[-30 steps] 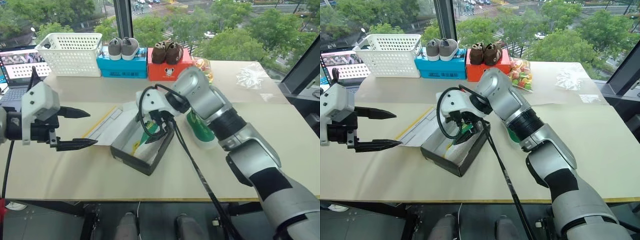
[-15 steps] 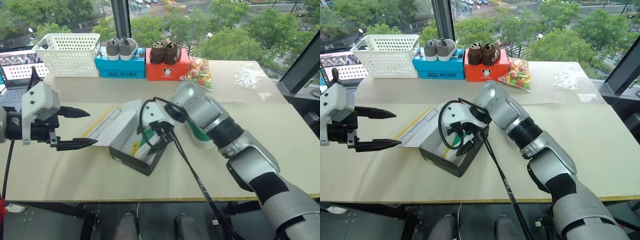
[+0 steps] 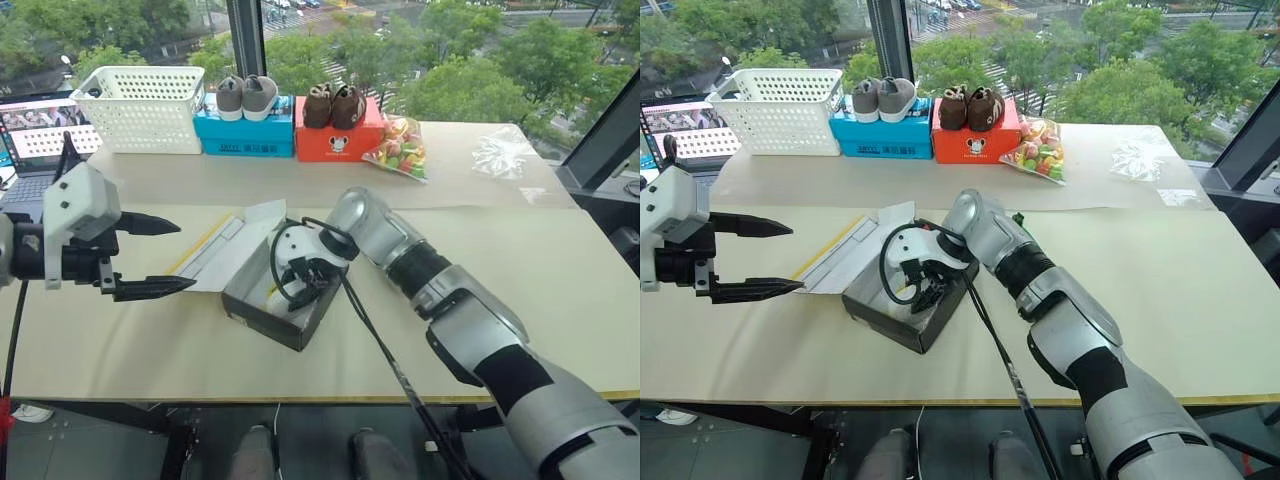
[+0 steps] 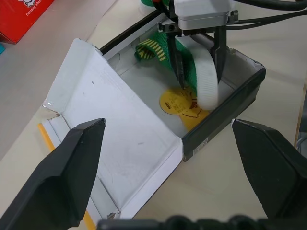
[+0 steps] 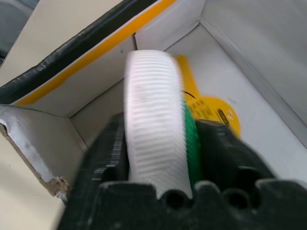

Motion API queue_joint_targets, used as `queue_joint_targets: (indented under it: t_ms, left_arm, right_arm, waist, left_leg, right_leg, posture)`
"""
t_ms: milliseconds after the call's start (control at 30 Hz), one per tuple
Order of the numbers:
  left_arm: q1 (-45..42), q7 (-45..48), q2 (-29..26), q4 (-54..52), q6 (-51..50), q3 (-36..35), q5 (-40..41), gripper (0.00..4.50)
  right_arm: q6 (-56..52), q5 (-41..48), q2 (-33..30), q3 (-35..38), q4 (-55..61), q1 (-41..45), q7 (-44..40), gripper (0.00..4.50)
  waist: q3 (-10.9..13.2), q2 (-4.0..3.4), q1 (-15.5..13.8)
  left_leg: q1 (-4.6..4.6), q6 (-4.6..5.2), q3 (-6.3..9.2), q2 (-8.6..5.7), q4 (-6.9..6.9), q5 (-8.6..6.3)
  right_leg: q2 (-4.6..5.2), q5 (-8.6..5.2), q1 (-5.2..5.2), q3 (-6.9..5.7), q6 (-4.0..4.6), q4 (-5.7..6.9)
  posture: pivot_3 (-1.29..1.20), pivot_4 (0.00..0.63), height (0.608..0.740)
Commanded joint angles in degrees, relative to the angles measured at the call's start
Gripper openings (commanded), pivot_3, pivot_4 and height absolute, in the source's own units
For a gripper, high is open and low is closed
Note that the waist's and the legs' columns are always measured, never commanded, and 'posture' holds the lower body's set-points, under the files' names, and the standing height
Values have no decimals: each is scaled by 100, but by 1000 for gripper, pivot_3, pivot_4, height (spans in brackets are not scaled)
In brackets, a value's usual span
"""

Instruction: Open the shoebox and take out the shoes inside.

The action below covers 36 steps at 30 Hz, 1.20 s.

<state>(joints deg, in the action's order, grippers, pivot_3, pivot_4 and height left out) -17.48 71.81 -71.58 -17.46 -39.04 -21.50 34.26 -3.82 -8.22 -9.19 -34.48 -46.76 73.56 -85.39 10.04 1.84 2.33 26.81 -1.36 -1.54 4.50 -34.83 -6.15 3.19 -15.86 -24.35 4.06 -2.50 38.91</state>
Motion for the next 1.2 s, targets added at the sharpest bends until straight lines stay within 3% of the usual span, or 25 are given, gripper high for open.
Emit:
queue_joint_targets:
  t_ms: [33, 67, 133, 200, 333, 567, 700, 833, 933, 1033, 1200]
  left_arm:
    - [-125, -42, -53, -62, 73, -179, 86, 4500]
    - [-133, -46, -52, -62, 73, -170, 87, 4500]
    - [-143, -45, -52, -60, 79, -158, 87, 4500]
    - [-156, -48, -46, -58, 86, -144, 91, 4500]
    - [-197, -66, -26, -55, 94, -99, 95, 4500]
    - [-243, -59, -39, -12, 117, -36, 109, 4500]
    - [-301, -20, -54, 61, 156, 26, 95, 4500]
    - [-416, -20, -9, 116, 205, 169, 83, 4500]
    - [-522, -40, 67, 146, 266, 343, 85, 4500]
    - [-601, -20, 112, 196, 306, 423, 77, 4500]
    - [-780, 0, 244, 296, 428, 699, 4, 4500]
  right_arm:
    - [443, -88, -64, 188, 100, 142, 123, 821]
    - [589, -42, -58, 250, 135, 144, 153, 591]
    - [886, 585, 62, 708, 399, 171, -163, 591]
    - [524, 1169, 188, 1189, 565, 241, -365, 591]
    - [41, 1426, 438, 1710, 326, 226, 249, 591]
    - [-1962, 2499, 512, 2860, 645, 545, 838, 591]
    - [-2063, 2429, -151, 2797, 1732, 434, 719, 591]
    - [-1940, 2242, -1266, 2609, 3332, 124, 385, 591]
    - [-1122, 1243, -2208, 2432, 3045, -60, 930, 591]
    - [-911, 633, -2949, 2462, 2058, -130, 1634, 591]
    - [59, -342, -3293, 2314, 179, -348, 3489, 591]
  waist:
    - [0, 0, 2]
    - [0, 0, 4]
    - [1, 0, 9]
    - [3, 1, 15]
    - [3, 1, 41]
    - [3, 3, -2]
    - [3, 4, -29]
    - [4, 4, -62]
    - [3, 5, -79]
    - [3, 7, -89]
    - [3, 7, -87]
  left_leg:
    - [0, 0, 0, 0, 0, 0]
    - [0, 0, 0, 0, 0, 0]
    - [1, 0, 0, 0, 1, 0]
    - [4, 0, 0, 0, 5, 0]
    - [0, -1, 1, 5, 9, -1]
    - [0, -2, 2, 7, 7, -1]
    - [5, -2, 2, 6, 7, -1]
    - [15, -3, 1, 5, 8, -2]
    - [13, -5, 1, 4, 8, -2]
    - [5, -17, -3, 4, 0, -10]
    - [6, -5, -9, 2, 3, -2]
  right_leg:
    - [0, 0, 0, 0, 0, 1]
    - [0, 0, -1, 0, 0, 1]
    - [0, 0, -2, 0, 0, 0]
    - [0, 0, -5, 0, 0, -1]
    - [-5, 1, -4, 0, 1, 2]
    - [-4, 2, -2, -2, 4, 3]
    - [-3, 2, -3, -4, 4, -2]
    - [-3, 1, -14, -4, 3, -4]
    - [-3, 0, -14, -3, 2, -4]
    - [-1, -1, -9, -2, 6, -7]
    - [3, -4, -12, 2, 9, -10]
  posture:
    - [0, 150, 740]
    - [0, 150, 740]
    - [0, 150, 740]
    - [0, 150, 740]
    - [0, 150, 740]
    - [0, 150, 740]
    - [0, 150, 740]
    - [0, 150, 740]
    - [0, 150, 740]
    - [0, 150, 740]
    - [0, 150, 740]
